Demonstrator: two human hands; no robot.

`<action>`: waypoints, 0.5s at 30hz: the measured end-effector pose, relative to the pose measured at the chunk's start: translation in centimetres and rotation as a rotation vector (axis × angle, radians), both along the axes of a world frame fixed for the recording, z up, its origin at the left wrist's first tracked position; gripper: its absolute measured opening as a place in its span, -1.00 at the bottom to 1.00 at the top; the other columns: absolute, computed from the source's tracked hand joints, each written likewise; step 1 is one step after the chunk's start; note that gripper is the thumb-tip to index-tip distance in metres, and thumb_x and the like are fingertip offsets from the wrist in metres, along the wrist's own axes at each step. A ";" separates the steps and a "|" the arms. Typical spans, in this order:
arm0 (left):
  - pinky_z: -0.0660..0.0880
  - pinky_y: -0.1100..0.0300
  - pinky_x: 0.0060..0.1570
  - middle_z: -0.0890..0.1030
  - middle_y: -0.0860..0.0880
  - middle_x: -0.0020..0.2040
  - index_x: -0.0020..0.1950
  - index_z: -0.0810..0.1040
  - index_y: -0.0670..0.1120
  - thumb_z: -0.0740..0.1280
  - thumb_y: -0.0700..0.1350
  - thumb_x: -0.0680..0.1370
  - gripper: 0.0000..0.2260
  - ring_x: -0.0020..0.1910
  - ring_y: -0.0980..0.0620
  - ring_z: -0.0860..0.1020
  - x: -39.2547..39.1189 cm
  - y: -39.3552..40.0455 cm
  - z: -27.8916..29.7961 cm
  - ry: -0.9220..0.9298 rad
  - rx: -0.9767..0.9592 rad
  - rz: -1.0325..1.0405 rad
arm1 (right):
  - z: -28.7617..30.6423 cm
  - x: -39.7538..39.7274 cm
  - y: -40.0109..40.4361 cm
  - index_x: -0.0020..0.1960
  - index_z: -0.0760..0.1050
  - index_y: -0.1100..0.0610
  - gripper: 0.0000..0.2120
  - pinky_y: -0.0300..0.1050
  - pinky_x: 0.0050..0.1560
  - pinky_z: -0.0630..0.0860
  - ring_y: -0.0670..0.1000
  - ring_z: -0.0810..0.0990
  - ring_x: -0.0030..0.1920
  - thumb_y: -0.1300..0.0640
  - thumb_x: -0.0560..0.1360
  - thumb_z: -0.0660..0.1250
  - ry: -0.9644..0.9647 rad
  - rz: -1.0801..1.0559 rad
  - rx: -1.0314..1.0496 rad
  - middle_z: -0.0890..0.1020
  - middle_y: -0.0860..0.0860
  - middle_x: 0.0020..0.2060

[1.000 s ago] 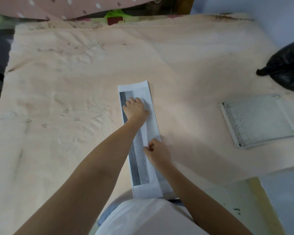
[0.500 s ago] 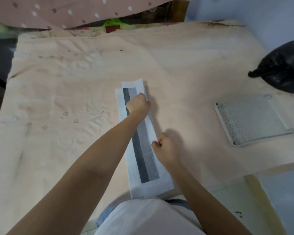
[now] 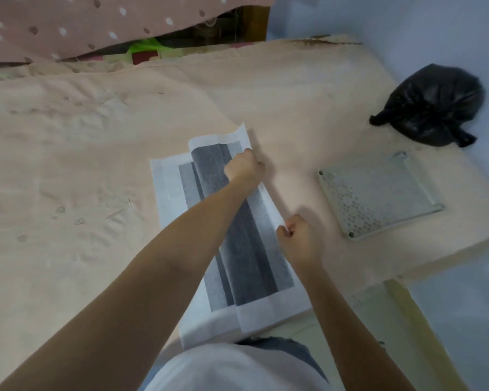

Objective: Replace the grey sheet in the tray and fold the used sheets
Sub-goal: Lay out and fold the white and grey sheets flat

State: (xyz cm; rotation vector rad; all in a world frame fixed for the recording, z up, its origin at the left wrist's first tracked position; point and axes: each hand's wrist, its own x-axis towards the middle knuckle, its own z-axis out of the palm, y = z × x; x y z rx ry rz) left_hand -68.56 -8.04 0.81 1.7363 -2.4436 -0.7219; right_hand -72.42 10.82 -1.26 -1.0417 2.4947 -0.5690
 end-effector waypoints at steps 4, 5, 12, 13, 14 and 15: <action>0.22 0.18 -0.43 0.47 -0.06 -0.18 0.07 0.41 -0.17 0.16 -0.05 0.59 -0.80 -0.26 -0.07 0.43 -3.1 0.2 -1.0 0.000 0.025 -0.026 | -0.7 -2.5 0.2 -0.19 0.39 0.16 -0.87 -0.15 -0.27 0.30 0.04 0.44 -0.31 0.12 0.50 0.23 0.059 -0.058 0.013 0.46 0.04 -0.36; 0.20 0.19 -0.45 0.48 -0.06 -0.18 0.07 0.40 -0.17 0.15 -0.05 0.59 -0.80 -0.26 -0.07 0.43 -3.9 0.2 -1.3 -0.004 0.032 -0.031 | -0.9 -3.2 0.2 -0.19 0.40 0.17 -0.87 -0.14 -0.28 0.30 0.03 0.44 -0.31 0.13 0.49 0.23 0.077 -0.071 0.014 0.47 0.05 -0.35; 0.21 0.20 -0.48 0.40 -0.01 -0.33 0.08 0.40 -0.15 0.14 -0.05 0.60 -0.81 -0.42 0.02 0.37 -8.3 0.0 -3.7 -0.056 0.124 -0.040 | -2.8 -7.3 -0.2 -0.21 0.35 0.13 -0.90 -0.22 -0.40 0.23 -0.03 0.40 -0.34 0.15 0.47 0.20 0.117 -0.085 0.135 0.36 -0.05 -0.40; 0.21 0.20 -0.48 0.39 -0.01 -0.34 0.09 0.40 -0.15 0.14 -0.05 0.60 -0.81 -0.43 0.03 0.36 -8.7 0.0 -4.1 -0.066 0.136 -0.041 | -3.2 -7.8 -0.2 -0.22 0.34 0.13 -0.90 -0.21 -0.39 0.24 -0.03 0.38 -0.35 0.15 0.45 0.20 0.119 -0.087 0.153 0.36 -0.03 -0.40; 0.21 0.20 -0.48 0.38 -0.01 -0.34 0.10 0.40 -0.15 0.13 -0.05 0.60 -0.80 -0.43 0.03 0.36 -9.1 0.0 -4.4 -0.073 0.146 -0.043 | -3.5 -8.1 -0.1 -0.23 0.34 0.14 -0.91 -0.19 -0.38 0.25 -0.03 0.37 -0.35 0.16 0.44 0.20 0.115 -0.092 0.163 0.38 -0.01 -0.39; 0.21 0.20 -0.48 0.37 -0.01 -0.34 0.10 0.40 -0.15 0.13 -0.05 0.60 -0.80 -0.43 0.03 0.35 -9.4 0.0 -4.6 -0.078 0.154 -0.044 | -3.8 -8.5 0.0 -0.24 0.36 0.15 -0.91 -0.18 -0.38 0.25 -0.02 0.38 -0.35 0.16 0.43 0.20 0.112 -0.102 0.168 0.40 0.01 -0.38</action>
